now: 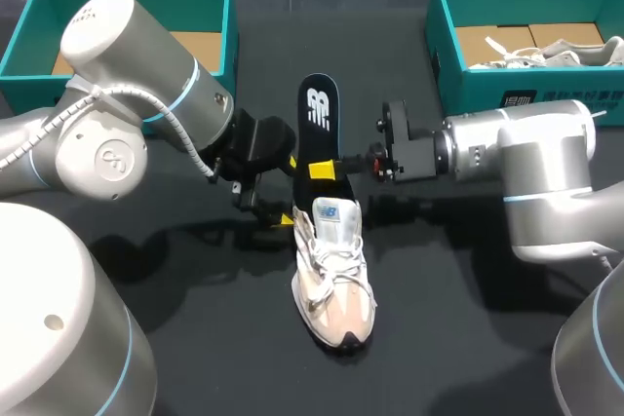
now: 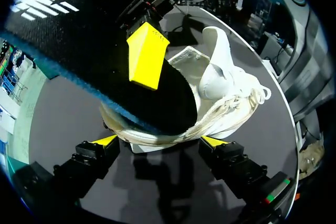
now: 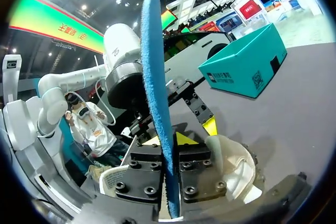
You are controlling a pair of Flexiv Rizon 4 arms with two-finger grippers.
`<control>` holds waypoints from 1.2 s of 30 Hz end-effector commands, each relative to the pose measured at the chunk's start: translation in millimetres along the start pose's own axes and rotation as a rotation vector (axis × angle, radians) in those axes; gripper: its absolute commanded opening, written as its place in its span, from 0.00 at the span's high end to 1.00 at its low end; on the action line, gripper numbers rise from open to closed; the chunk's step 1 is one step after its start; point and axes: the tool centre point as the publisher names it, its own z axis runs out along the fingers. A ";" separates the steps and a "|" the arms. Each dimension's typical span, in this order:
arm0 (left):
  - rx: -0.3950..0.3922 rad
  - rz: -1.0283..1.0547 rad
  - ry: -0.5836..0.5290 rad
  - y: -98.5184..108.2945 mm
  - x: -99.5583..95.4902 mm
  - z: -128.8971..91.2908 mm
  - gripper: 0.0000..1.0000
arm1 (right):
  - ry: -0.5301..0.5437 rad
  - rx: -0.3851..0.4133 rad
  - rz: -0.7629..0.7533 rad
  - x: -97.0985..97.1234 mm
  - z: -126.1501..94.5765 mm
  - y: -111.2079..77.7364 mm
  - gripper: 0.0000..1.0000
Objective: Take the shoe out of the shoebox, open the shoe tongue, remove and reinsert the insole, then place the shoe into the shoebox
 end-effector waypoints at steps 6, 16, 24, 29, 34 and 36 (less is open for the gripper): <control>0.000 0.001 0.000 0.2 0.4 0.1 0.00 | 0.022 -0.009 0.086 -12.3 3.2 -27.6 1.00; 0.000 0.001 0.000 0.2 0.4 0.1 0.00 | 0.012 -0.066 0.168 -6.4 4.4 -65.2 1.00; 0.000 0.001 0.000 0.2 0.4 0.1 0.00 | -0.013 -0.042 0.101 5.4 4.3 -46.4 0.72; 0.000 0.001 0.000 0.2 0.4 0.1 0.00 | -0.021 -0.007 0.056 9.7 4.6 -30.8 0.69; 0.000 0.001 0.000 0.2 0.4 0.1 0.00 | -0.026 0.016 0.030 9.6 3.1 -17.6 0.70; 0.000 0.001 0.000 0.2 0.4 0.1 0.00 | -0.026 0.019 0.023 8.4 2.4 -13.6 0.73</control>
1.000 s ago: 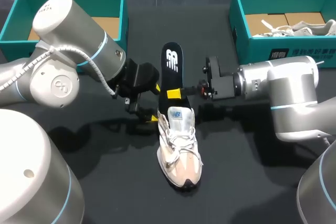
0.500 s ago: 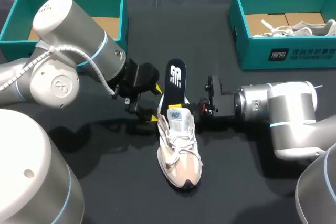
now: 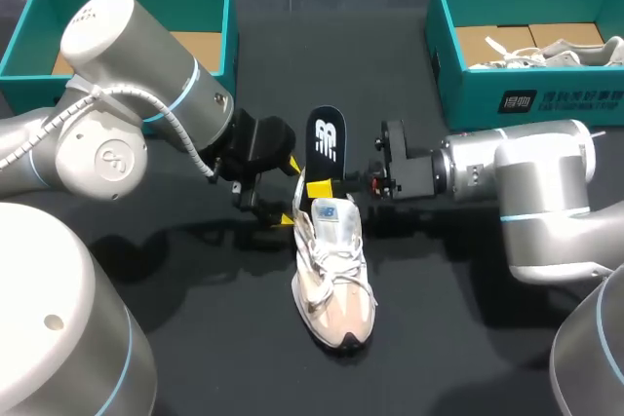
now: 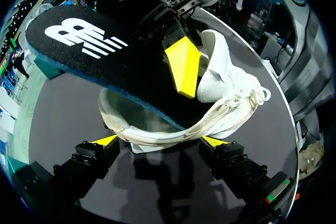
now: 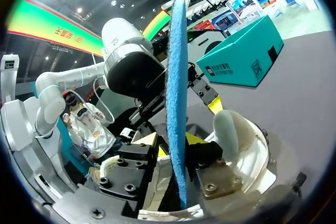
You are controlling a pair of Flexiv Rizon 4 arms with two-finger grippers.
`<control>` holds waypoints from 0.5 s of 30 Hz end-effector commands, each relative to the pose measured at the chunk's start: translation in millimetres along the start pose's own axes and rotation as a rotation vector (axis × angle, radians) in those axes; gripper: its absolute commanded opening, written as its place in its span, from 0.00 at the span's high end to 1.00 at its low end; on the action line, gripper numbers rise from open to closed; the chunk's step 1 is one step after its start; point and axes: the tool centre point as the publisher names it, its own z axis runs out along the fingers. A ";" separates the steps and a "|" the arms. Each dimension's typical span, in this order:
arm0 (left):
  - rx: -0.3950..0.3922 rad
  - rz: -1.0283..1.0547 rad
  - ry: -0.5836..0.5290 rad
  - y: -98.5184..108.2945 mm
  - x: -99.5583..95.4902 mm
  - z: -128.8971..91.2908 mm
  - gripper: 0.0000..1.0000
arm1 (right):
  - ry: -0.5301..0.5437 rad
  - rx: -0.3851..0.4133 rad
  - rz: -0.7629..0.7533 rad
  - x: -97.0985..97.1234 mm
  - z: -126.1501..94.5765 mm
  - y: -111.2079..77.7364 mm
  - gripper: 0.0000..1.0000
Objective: Take the shoe out of the shoebox, open the shoe tongue, remove and reinsert the insole, then place the shoe into the shoebox
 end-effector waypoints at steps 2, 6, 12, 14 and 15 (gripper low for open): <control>0.000 0.001 0.000 0.2 0.4 0.1 0.00 | -0.001 0.022 -0.006 -0.4 -3.9 11.6 0.76; 0.000 0.001 0.000 0.2 0.4 0.1 0.00 | 0.003 0.017 -0.004 -5.4 -5.3 14.6 0.83; 0.000 0.001 0.000 0.2 0.4 0.1 0.00 | 0.005 0.013 0.049 -17.3 -4.7 8.1 1.00; 0.000 0.001 0.000 0.2 0.4 0.1 0.00 | 0.012 0.013 0.078 -20.8 -4.5 1.1 1.00; 0.000 0.001 0.000 0.2 0.4 0.1 0.00 | 0.017 0.014 0.095 -22.1 -4.5 -3.2 1.00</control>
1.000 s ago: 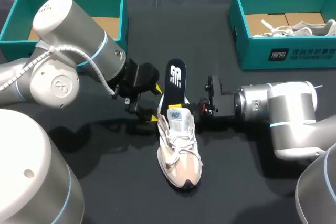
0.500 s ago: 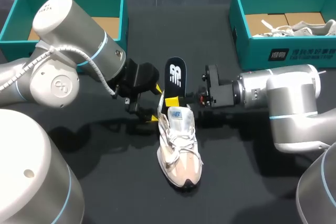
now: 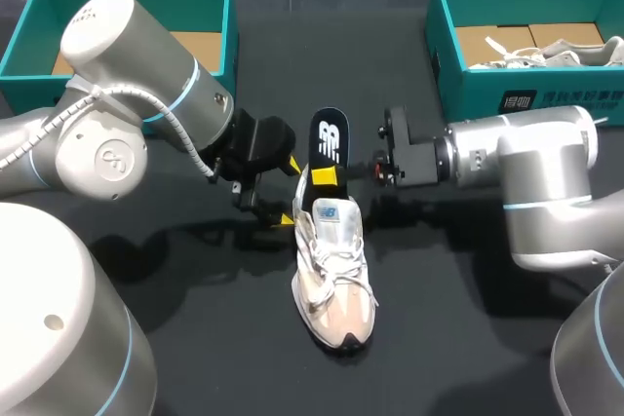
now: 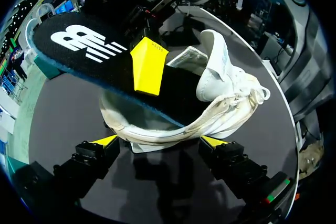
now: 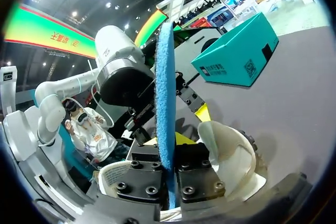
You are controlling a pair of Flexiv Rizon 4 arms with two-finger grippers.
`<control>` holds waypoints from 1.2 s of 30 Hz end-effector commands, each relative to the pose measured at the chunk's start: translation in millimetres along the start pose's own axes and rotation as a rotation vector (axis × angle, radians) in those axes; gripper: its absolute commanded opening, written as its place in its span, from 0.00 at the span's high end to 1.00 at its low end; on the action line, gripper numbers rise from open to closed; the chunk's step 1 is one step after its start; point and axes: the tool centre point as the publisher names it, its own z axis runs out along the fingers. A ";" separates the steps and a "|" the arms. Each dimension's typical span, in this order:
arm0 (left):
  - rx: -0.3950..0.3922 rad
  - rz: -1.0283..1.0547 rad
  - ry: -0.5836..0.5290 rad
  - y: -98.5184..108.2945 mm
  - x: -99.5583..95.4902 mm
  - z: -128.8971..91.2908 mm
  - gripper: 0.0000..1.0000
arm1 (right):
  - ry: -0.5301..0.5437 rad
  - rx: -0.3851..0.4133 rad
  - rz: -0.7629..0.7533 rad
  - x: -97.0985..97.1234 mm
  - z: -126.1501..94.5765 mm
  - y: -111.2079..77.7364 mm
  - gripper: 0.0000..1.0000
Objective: Take the shoe out of the shoebox, open the shoe tongue, remove and reinsert the insole, then place the shoe into the shoebox
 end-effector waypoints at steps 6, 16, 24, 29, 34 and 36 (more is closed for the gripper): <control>0.000 0.001 0.000 0.2 0.4 0.1 0.00 | 0.026 0.009 0.113 -8.0 5.6 -36.6 1.00; 0.000 0.001 0.000 0.2 0.4 0.1 0.00 | 0.009 0.009 0.079 -0.3 4.8 -30.4 0.69; 0.000 0.001 0.000 0.2 0.4 0.1 0.00 | -0.004 0.032 0.003 3.4 0.3 -3.2 0.62; 0.000 0.001 0.000 0.2 0.4 0.1 0.00 | -0.011 0.038 -0.009 -0.2 -3.5 6.1 0.78; 0.000 0.001 0.000 0.2 0.4 0.1 0.00 | -0.006 0.031 0.006 -6.5 -4.8 4.5 1.00; 0.000 0.001 0.000 0.2 0.4 0.1 0.00 | -0.002 0.030 0.024 -9.6 -3.1 -1.4 1.00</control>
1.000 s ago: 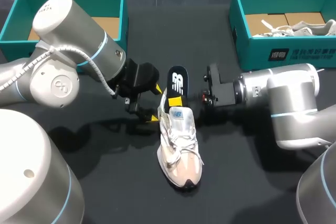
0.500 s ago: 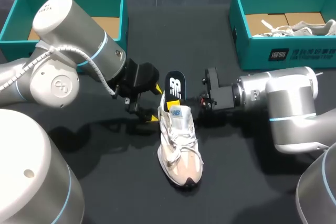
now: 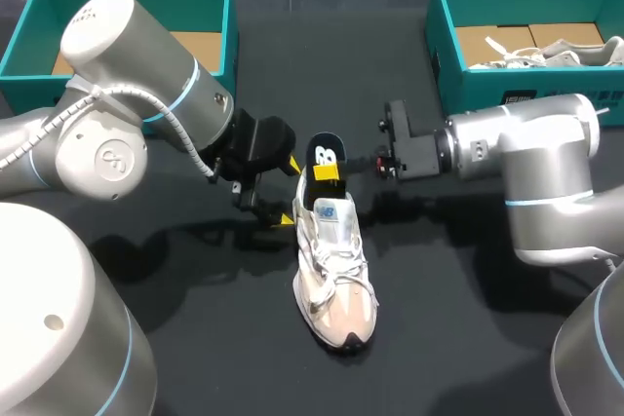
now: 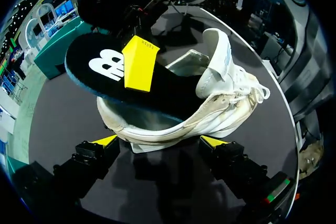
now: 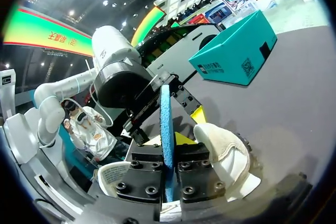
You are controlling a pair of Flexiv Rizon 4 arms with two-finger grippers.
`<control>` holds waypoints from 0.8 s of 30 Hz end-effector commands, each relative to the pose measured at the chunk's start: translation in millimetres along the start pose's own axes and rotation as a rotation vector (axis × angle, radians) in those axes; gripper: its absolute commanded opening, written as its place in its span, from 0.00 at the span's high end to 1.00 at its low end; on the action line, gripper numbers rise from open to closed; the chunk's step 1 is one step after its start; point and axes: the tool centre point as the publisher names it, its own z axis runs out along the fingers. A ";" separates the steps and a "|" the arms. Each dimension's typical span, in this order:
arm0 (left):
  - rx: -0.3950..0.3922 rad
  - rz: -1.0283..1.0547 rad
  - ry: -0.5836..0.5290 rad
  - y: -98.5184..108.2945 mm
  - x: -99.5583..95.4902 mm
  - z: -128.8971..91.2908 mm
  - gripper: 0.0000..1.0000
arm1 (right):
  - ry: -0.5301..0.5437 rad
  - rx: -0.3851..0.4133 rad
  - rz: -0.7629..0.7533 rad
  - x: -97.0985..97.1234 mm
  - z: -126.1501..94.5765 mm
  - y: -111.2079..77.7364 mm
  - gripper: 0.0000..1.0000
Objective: Take the shoe out of the shoebox, open the shoe tongue, remove and reinsert the insole, then place the shoe into the shoebox
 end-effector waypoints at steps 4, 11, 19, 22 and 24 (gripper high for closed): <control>0.000 0.001 0.000 0.2 0.4 0.0 0.00 | 0.021 -0.005 0.071 -8.1 6.2 -26.1 1.00; 0.000 0.001 0.000 0.2 0.4 0.0 0.00 | 0.022 -0.012 0.114 -1.4 10.2 -47.1 1.00; 0.000 0.001 0.000 0.2 0.4 0.0 0.00 | -0.007 0.012 0.032 11.2 10.1 -27.2 0.71; 0.000 0.001 0.000 0.2 0.4 0.0 0.00 | -0.019 0.024 0.001 14.6 8.2 -18.5 0.69; 0.000 0.001 0.000 0.2 0.4 0.0 0.00 | -0.022 0.030 -0.017 16.2 5.9 -13.1 0.69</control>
